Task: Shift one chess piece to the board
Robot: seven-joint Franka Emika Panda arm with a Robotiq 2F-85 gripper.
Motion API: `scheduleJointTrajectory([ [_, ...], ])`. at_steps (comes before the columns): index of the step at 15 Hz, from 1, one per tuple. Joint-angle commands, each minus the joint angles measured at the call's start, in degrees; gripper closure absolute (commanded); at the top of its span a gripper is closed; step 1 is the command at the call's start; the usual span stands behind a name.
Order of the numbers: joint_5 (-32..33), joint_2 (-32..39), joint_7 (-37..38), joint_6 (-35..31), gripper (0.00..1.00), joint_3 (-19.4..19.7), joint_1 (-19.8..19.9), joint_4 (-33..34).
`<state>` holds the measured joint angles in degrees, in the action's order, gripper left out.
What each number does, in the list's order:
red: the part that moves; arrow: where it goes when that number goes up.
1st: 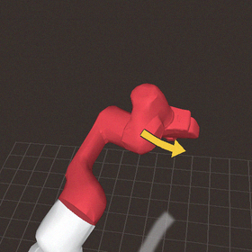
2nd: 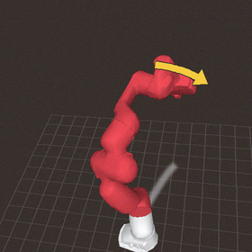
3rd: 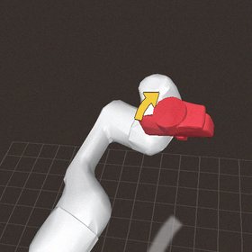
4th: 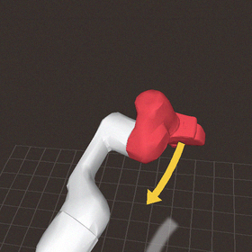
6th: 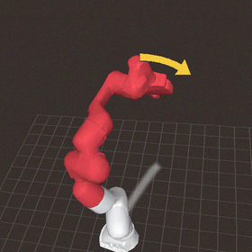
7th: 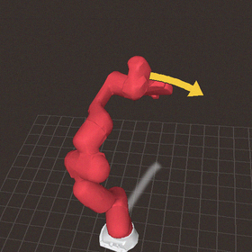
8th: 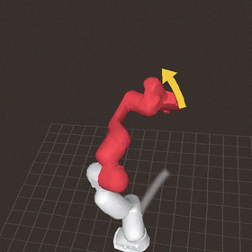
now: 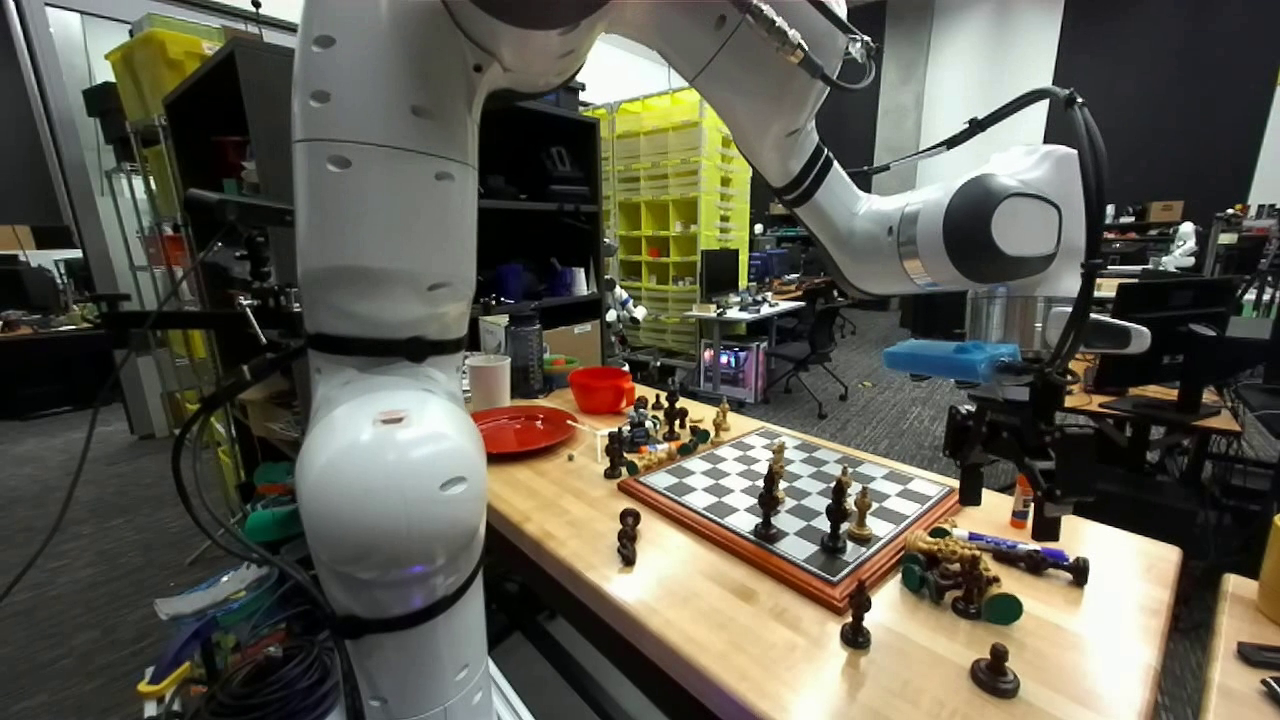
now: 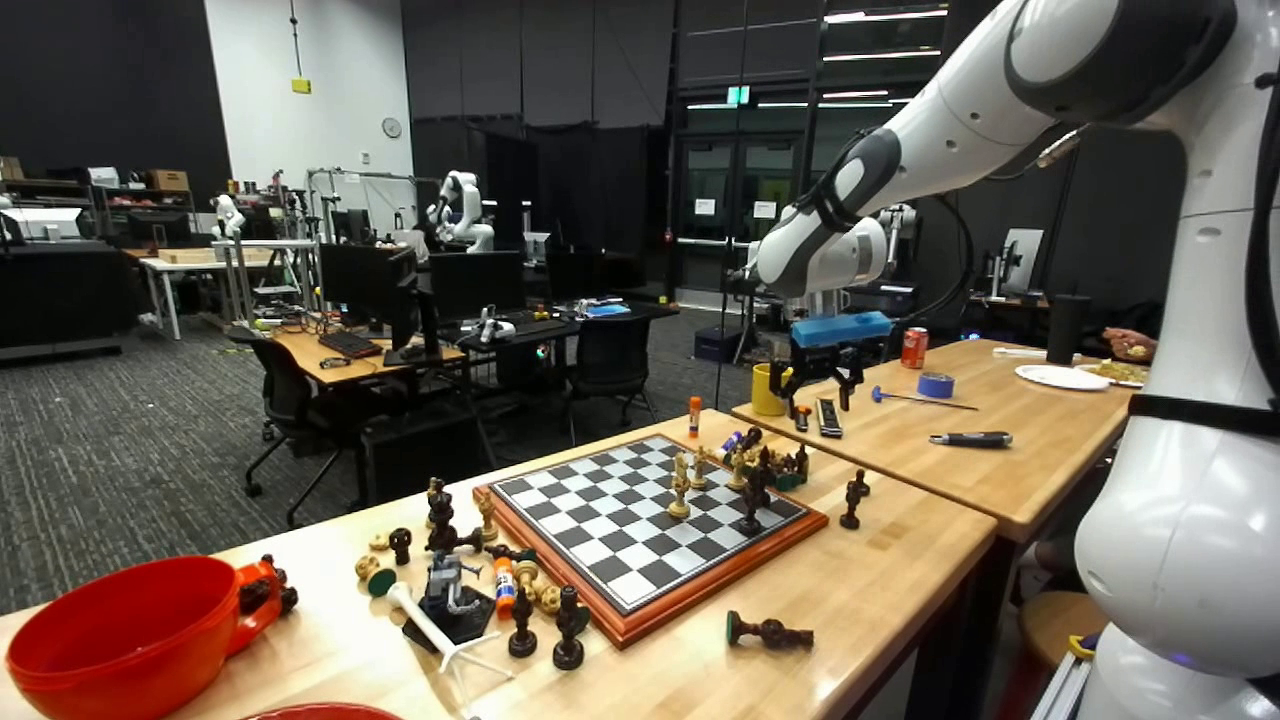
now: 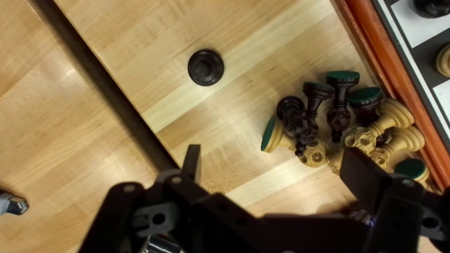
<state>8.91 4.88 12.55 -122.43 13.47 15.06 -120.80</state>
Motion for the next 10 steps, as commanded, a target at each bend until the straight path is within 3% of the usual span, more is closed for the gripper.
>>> scheduleJointTrajectory([
  [1,-1.1,1.1,-2.0,0.5,0.00,0.7,-0.1,0.5],
  [10,-0.7,4.1,-2.8,0.6,0.00,1.5,0.1,0.8],
])
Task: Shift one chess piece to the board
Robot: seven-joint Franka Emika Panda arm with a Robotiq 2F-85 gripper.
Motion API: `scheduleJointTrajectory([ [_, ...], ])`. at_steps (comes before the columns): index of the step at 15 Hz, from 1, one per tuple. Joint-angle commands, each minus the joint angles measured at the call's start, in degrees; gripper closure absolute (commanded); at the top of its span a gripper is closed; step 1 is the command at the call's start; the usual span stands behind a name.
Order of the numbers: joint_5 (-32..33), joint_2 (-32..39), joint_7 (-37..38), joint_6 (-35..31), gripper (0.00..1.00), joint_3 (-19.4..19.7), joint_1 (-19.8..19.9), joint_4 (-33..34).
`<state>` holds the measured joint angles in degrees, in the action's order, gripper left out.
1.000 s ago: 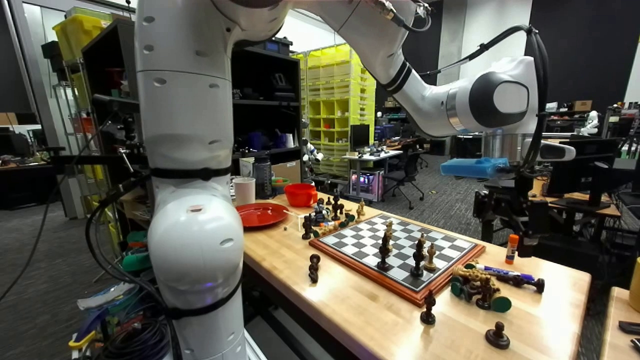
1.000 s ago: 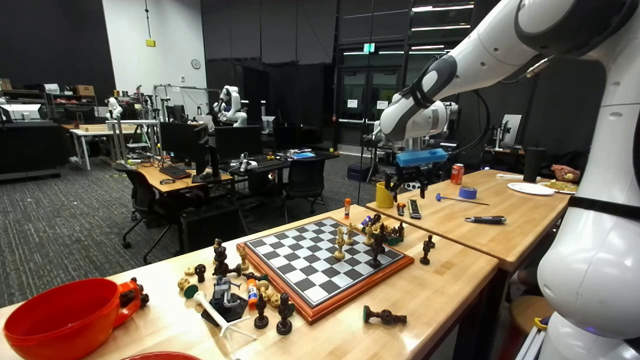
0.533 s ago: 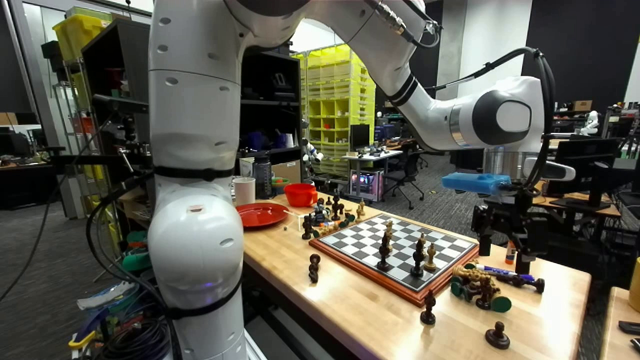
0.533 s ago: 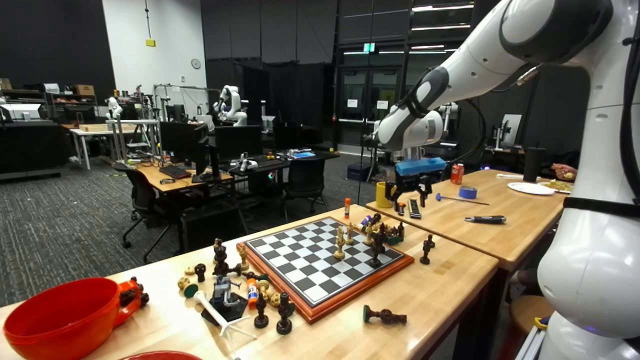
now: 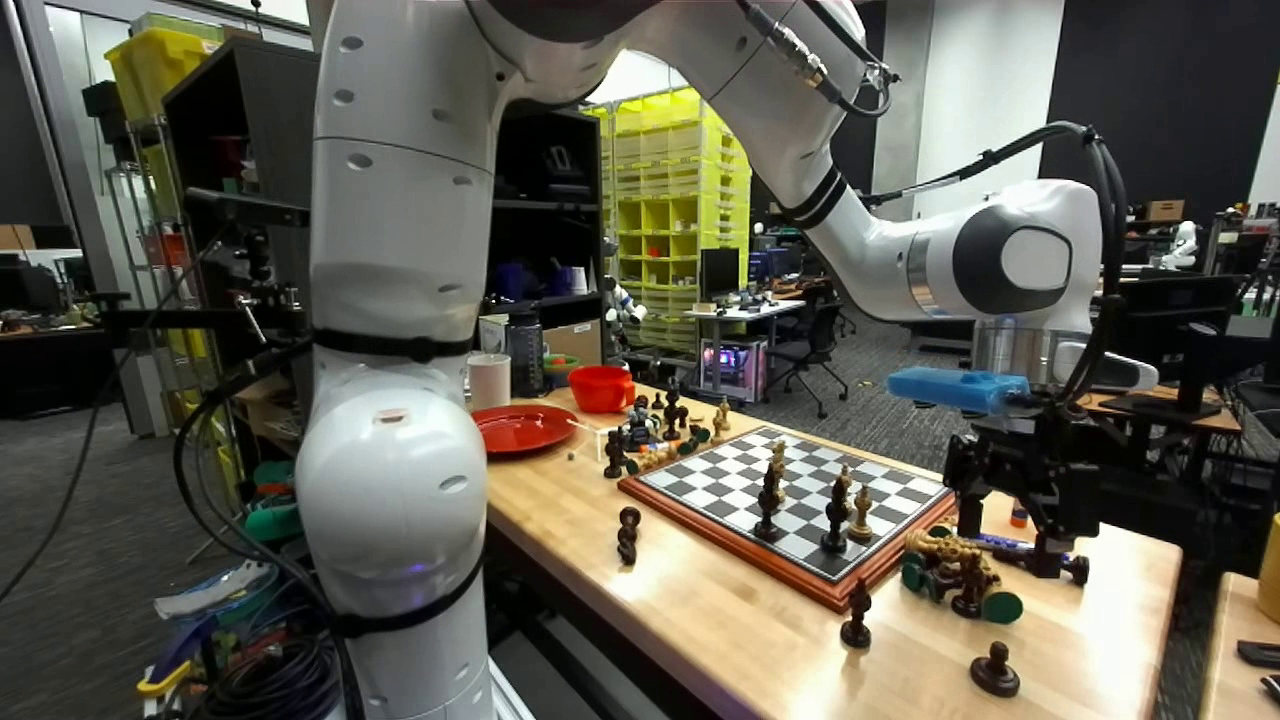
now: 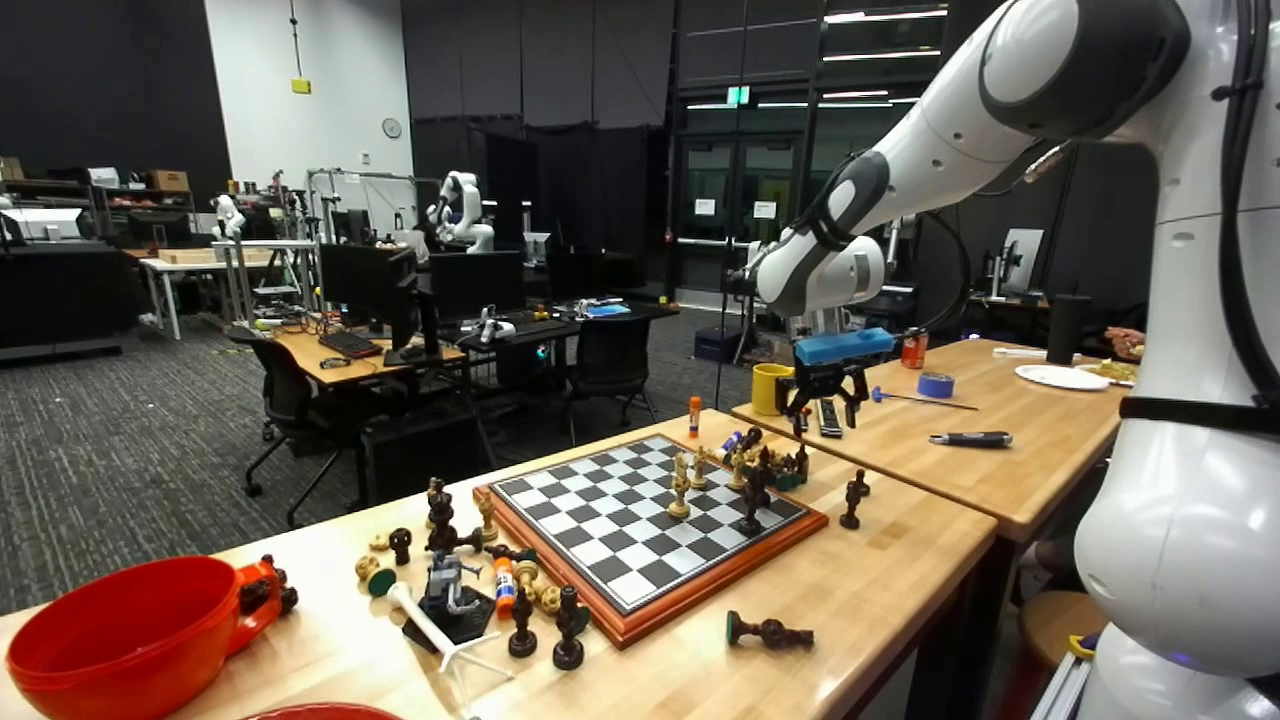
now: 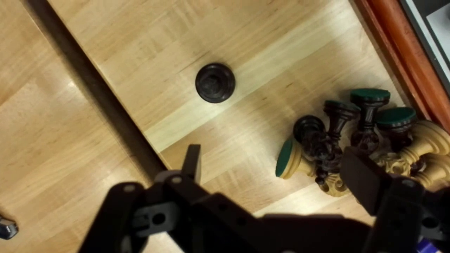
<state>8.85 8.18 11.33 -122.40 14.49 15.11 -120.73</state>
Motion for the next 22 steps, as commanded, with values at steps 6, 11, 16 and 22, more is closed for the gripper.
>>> scheduleJointTrajectory([
  [6,-0.9,2.0,-2.2,0.4,0.00,0.2,-0.3,0.9],
  [11,-1.3,2.1,-1.8,0.3,0.00,-0.4,-1.1,1.2],
  [16,-1.0,3.9,-0.8,0.0,0.00,-0.6,-1.6,3.1],
  [22,-0.7,5.4,-1.5,0.5,0.32,-0.4,-1.5,3.8],
])
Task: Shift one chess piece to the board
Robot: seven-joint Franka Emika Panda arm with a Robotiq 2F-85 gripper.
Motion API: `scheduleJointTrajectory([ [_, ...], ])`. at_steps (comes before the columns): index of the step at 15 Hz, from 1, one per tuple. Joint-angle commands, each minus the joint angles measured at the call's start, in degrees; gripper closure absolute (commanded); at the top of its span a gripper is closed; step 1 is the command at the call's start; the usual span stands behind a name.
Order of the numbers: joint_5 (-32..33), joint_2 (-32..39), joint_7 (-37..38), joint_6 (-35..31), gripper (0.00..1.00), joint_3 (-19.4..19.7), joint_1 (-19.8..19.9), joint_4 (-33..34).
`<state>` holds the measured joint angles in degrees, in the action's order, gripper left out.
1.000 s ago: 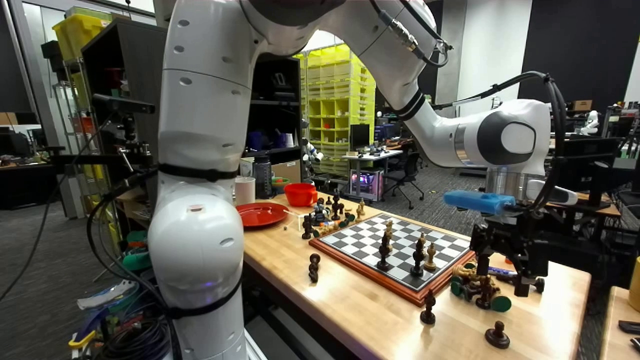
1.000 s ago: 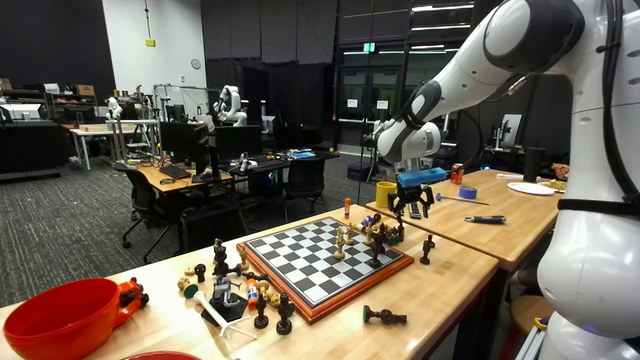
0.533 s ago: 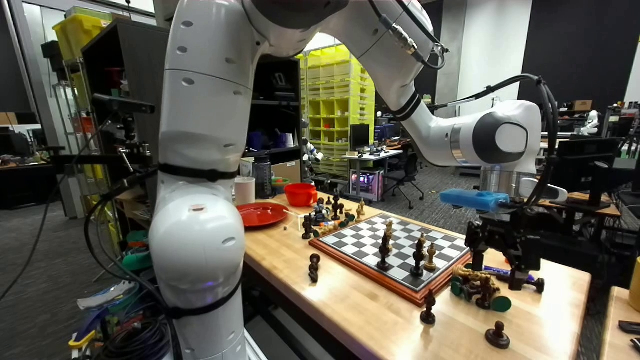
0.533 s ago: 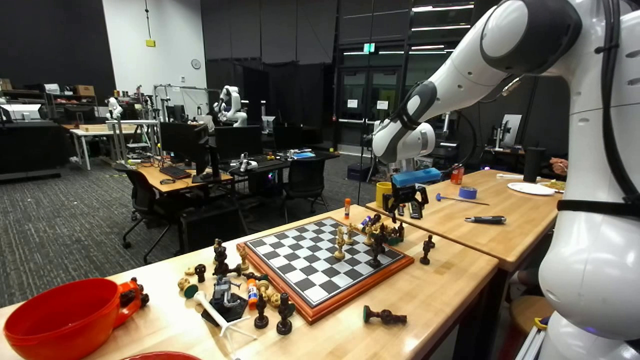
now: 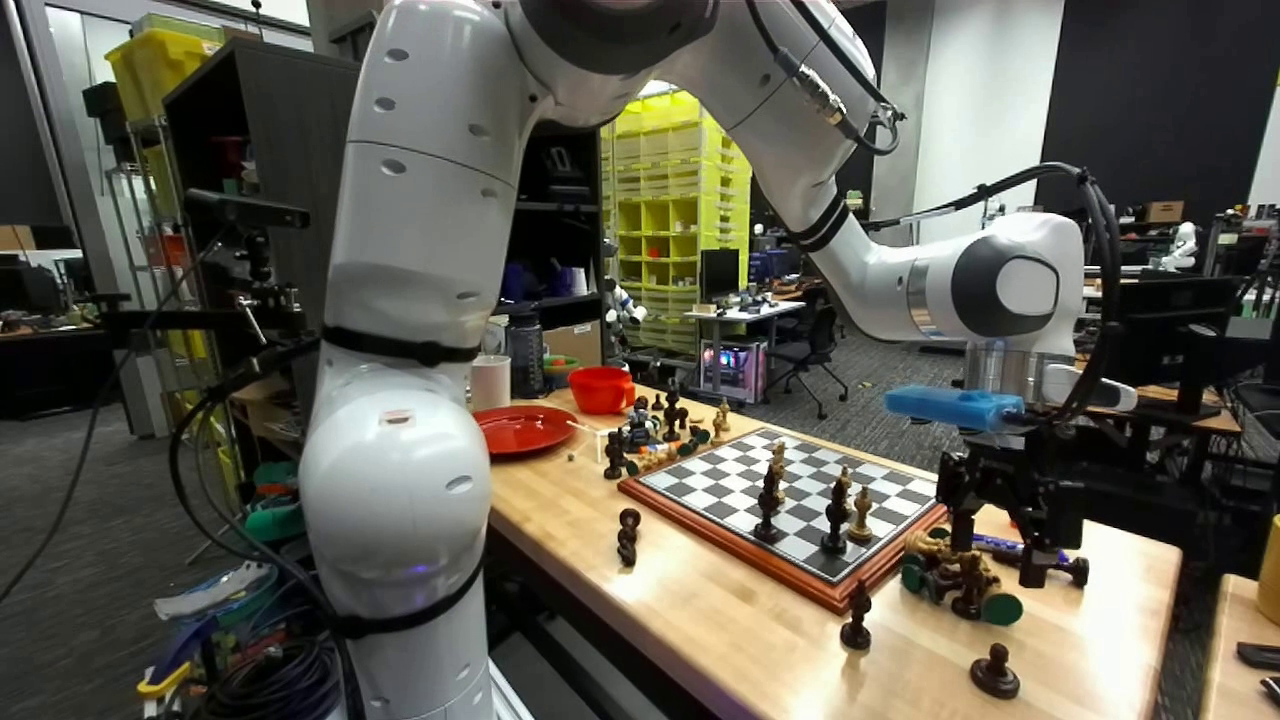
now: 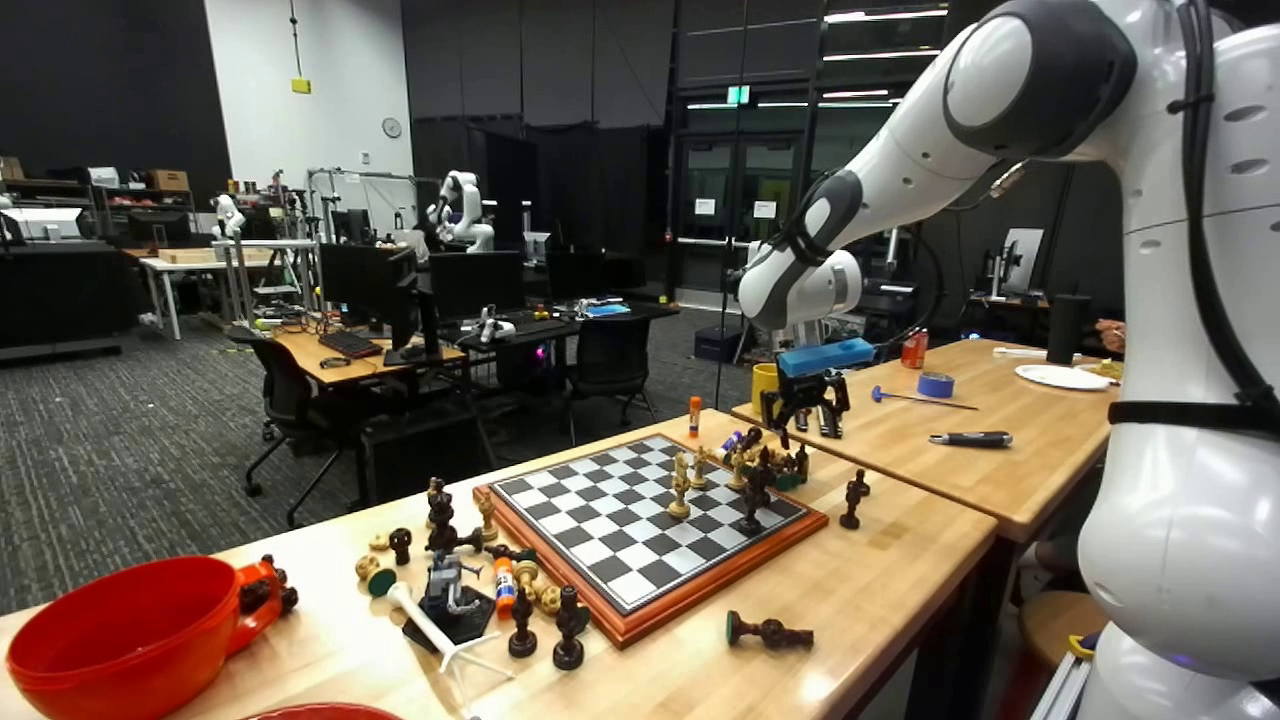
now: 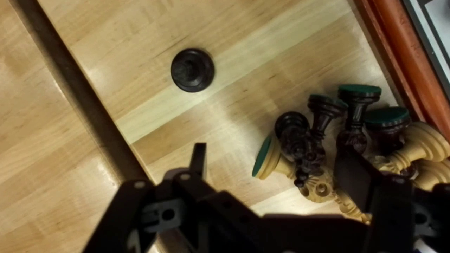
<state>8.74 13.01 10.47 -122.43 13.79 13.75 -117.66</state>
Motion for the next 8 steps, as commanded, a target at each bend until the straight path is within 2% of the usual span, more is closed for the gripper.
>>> scheduleJointTrajectory([
  [1,-0.5,0.6,-0.8,0.4,0.39,0.3,-0.1,0.5],
  [8,0.9,0.6,-1.1,-0.3,0.94,0.5,-0.3,-0.9],
])
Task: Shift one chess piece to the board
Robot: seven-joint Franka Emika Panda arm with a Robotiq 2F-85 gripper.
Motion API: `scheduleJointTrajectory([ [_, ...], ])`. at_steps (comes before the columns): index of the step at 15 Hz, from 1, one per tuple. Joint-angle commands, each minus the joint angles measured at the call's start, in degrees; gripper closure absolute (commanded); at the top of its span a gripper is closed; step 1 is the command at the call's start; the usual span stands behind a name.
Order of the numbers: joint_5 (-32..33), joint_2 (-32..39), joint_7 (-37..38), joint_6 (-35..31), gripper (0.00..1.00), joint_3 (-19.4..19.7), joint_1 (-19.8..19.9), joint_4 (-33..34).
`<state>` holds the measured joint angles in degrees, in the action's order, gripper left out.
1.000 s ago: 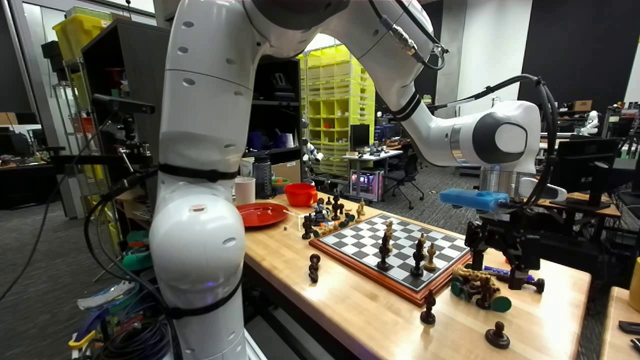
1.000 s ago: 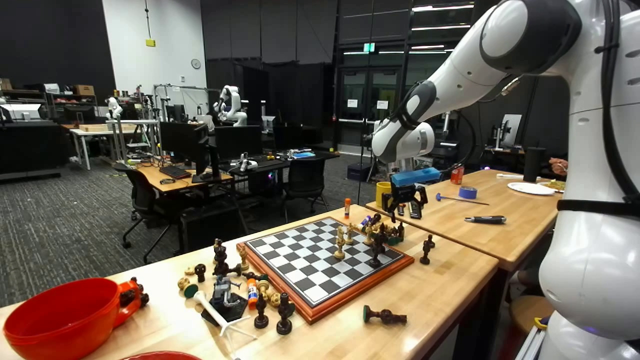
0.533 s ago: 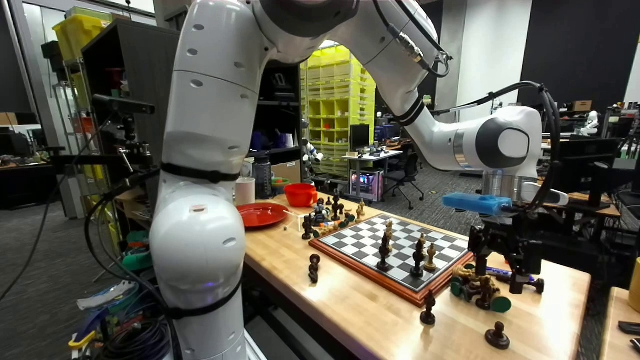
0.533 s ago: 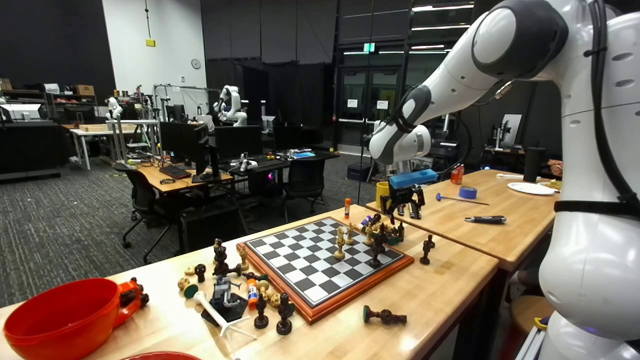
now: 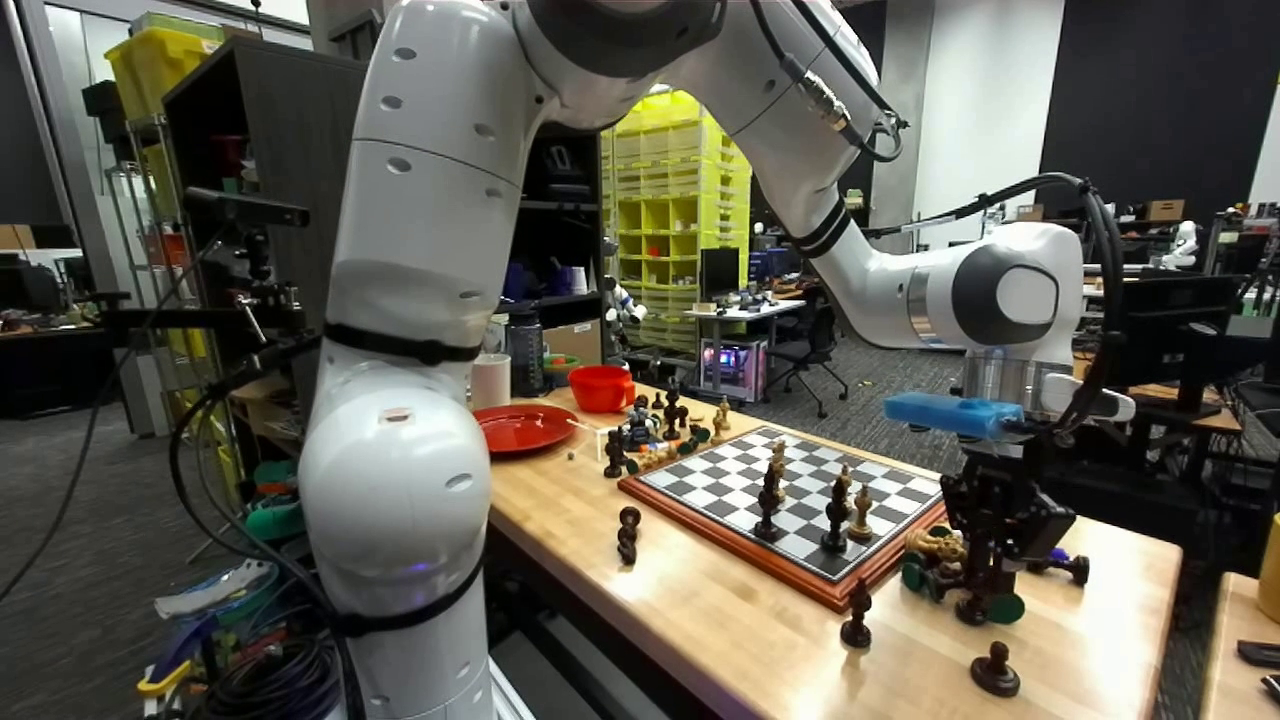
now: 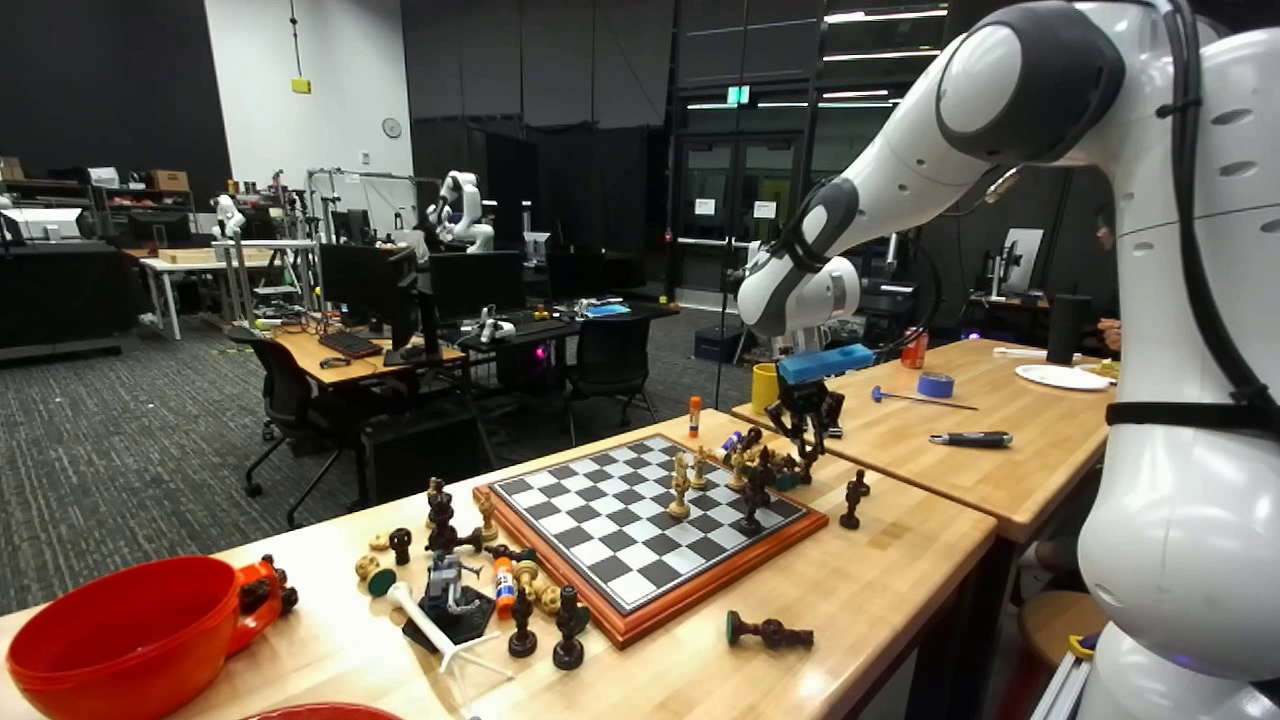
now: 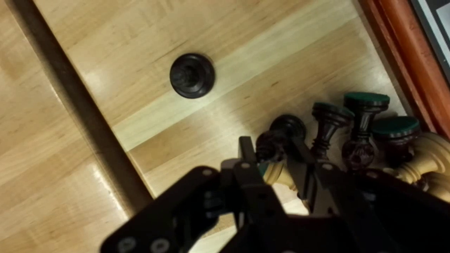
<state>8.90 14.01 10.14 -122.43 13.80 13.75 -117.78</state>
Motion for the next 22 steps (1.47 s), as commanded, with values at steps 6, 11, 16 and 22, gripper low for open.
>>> scheduleJointTrajectory([
  [6,0.4,-3.0,-3.2,-0.3,0.94,0.3,-0.2,-2.1],
  [11,-1.8,-9.8,-9.6,-0.2,0.94,-0.8,-0.2,-4.8],
  [16,-6.5,-17.1,-12.4,-0.6,0.94,-2.7,-1.9,-7.5],
  [22,-6.1,-14.4,-11.3,0.2,0.77,-2.5,-2.2,-4.8],
])
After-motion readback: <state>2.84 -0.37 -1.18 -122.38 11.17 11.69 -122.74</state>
